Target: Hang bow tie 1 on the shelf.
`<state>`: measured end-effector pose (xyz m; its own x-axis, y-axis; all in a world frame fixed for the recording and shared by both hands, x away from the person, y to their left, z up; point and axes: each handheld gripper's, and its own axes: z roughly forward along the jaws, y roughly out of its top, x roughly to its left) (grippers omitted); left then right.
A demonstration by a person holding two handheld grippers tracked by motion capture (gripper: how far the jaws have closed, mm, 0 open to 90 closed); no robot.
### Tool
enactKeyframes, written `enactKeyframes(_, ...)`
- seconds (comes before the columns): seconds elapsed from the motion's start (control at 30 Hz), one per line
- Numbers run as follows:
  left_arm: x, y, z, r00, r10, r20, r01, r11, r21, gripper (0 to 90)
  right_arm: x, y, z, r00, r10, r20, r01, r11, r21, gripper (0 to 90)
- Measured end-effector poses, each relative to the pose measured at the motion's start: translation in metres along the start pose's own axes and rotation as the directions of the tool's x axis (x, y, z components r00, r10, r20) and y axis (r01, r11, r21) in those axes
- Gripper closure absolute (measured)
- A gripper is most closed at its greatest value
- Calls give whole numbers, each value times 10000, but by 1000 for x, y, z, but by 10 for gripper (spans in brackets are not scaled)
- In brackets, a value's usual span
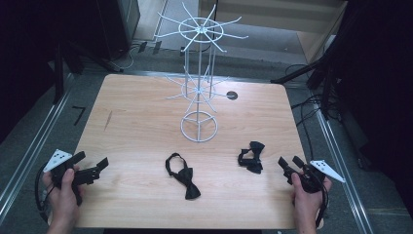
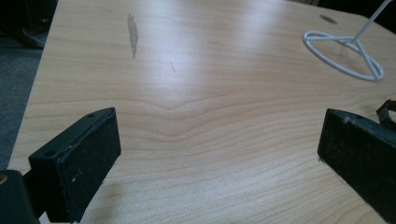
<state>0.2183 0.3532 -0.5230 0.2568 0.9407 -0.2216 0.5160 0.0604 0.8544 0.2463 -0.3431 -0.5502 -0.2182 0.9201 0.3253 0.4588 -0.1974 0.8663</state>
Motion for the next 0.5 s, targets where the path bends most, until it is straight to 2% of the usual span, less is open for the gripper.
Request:
enactKeyframes(0.03,0,0,0,9999,84,-94,-83,10000,33,0,-1,1,0,10000,16,-70,-17,10000,-79,313)
enactKeyframes(0.1,0,1,1,9997,177,-176,-175,9998,112,0,-1,3,0,9999,-89,113,90,9999,-46,321)
enactKeyframes(0.23,-2,1,2,9993,369,-89,-367,9991,212,0,-1,7,-3,9994,257,215,-256,9996,-80,356)
enactKeyframes(0.33,-4,1,3,9991,433,24,-434,9980,455,0,0,8,-3,9994,219,276,-219,9998,-12,371)
enactKeyframes(0.5,-4,1,3,9989,463,46,-465,9977,497,0,8,11,-2,9999,125,75,-126,9999,69,384)
